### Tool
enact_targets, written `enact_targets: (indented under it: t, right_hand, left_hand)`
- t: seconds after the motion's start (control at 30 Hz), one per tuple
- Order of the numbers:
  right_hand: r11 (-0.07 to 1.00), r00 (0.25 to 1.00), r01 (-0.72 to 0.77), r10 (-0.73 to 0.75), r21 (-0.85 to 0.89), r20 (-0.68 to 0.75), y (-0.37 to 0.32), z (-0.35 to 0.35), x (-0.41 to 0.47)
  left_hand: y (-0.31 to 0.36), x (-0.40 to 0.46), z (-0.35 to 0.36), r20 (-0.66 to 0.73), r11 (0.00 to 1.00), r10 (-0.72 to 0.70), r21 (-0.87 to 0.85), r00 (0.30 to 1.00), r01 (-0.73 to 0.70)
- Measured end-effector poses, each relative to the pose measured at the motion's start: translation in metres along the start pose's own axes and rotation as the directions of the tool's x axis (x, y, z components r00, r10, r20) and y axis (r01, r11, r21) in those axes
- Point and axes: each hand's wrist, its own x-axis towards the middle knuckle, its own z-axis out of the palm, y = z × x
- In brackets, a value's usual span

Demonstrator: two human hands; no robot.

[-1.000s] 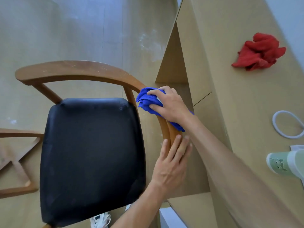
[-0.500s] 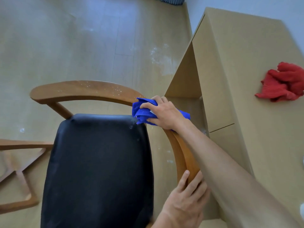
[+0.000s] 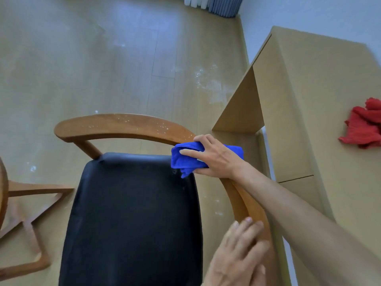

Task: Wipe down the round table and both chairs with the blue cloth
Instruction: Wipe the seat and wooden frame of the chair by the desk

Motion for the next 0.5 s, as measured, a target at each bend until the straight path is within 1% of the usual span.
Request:
enact_targets:
  t: [0.03,0.07,0.1,0.13,0.17,0.2,0.23,0.27,0.3,0.33,0.37,0.4,0.43,0.47,0.5]
  right_hand:
    - [0.999,1.0,-0.026,0.026,0.019,-0.016,0.0,0.001,-0.002]
    - [0.998,0.998,-0.056,0.058,0.034,-0.033,-0.001,0.001,-0.005]
    - [0.994,0.994,-0.097,0.099,0.05,-0.043,-0.003,0.0,-0.009]
    - [0.987,0.988,-0.143,0.147,0.071,-0.053,-0.005,-0.001,-0.013]
    - [0.976,0.978,-0.193,0.199,0.097,-0.064,-0.009,-0.003,-0.017]
    - [0.96,0.962,-0.249,0.26,0.125,-0.077,-0.013,-0.004,-0.023]
    - [0.936,0.936,-0.319,0.335,0.148,-0.107,-0.019,-0.004,-0.031]
    - [0.901,0.891,-0.402,0.426,0.165,-0.155,-0.026,-0.004,-0.042]
    - [0.848,0.823,-0.496,0.527,0.186,-0.213,-0.033,-0.003,-0.055]
    - [0.781,0.737,-0.584,0.624,0.219,-0.26,-0.041,-0.001,-0.068]
    - [0.707,0.652,-0.658,0.707,0.259,-0.275,-0.048,0.001,-0.08]
    - [0.631,0.579,-0.718,0.776,0.293,-0.252,-0.054,0.005,-0.089]
    - [0.562,0.523,-0.768,0.827,0.307,-0.206,-0.059,0.01,-0.095]
    - [0.517,0.492,-0.803,0.856,0.298,-0.16,-0.063,0.015,-0.098]
    - [0.506,0.49,-0.821,0.862,0.265,-0.129,-0.064,0.02,-0.098]
  left_hand:
    - [-0.016,0.009,-0.019,-0.095,0.996,-0.071,-0.059,0.993,0.065]
    - [-0.036,0.023,-0.039,-0.147,0.988,-0.151,-0.063,0.978,0.143]
    - [-0.057,0.041,-0.058,-0.169,0.976,-0.217,-0.006,0.962,0.219]
    - [-0.077,0.06,-0.074,-0.16,0.958,-0.273,0.042,0.949,0.282]
    - [-0.094,0.078,-0.086,-0.115,0.942,-0.325,0.047,0.939,0.332]
    - [-0.106,0.095,-0.093,-0.043,0.935,-0.352,0.023,0.935,0.354]
    - [-0.116,0.108,-0.095,0.042,0.937,-0.348,0.001,0.937,0.348]
    - [-0.124,0.118,-0.094,0.119,0.948,-0.317,0.01,0.941,0.318]
    - [-0.131,0.125,-0.09,0.19,0.963,-0.269,0.062,0.944,0.262]
    - [-0.137,0.131,-0.086,0.26,0.976,-0.201,0.132,0.944,0.171]
    - [-0.142,0.138,-0.081,0.334,0.976,-0.128,0.209,0.934,0.059]
    - [-0.145,0.143,-0.075,0.417,0.956,-0.057,0.285,0.907,-0.071]
    - [-0.148,0.148,-0.068,0.501,0.915,0.001,0.348,0.865,-0.203]
    - [-0.151,0.15,-0.06,0.566,0.865,0.037,0.394,0.823,-0.31]
    - [-0.154,0.151,-0.053,0.597,0.821,0.054,0.43,0.801,-0.376]
